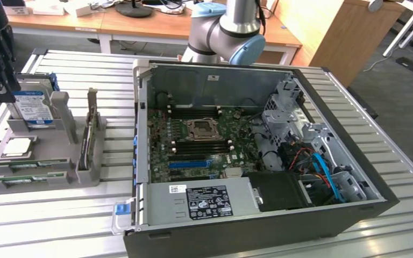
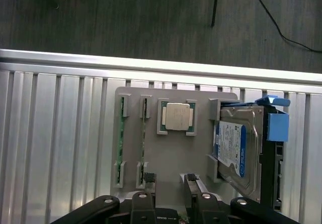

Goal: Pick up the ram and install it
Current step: 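Pick up the ram and move it above insertion slot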

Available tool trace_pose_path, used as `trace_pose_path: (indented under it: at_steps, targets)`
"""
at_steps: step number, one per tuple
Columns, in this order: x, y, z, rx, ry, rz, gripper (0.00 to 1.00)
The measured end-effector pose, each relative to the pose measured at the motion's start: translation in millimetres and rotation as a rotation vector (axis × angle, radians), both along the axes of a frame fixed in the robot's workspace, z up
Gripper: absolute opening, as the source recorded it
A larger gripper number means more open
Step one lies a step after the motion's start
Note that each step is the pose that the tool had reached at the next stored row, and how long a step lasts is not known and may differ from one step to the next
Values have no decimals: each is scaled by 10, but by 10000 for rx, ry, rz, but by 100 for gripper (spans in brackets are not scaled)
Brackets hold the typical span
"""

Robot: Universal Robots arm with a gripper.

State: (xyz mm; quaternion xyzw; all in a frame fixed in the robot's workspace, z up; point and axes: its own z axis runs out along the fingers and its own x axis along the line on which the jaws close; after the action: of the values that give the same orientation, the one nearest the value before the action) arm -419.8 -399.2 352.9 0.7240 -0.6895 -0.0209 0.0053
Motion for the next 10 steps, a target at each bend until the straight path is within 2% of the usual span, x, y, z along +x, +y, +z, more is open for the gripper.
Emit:
trace_pose_path:
  at_steps: [10]
  targets:
    - [0,0,-99,0,-10,0,36]
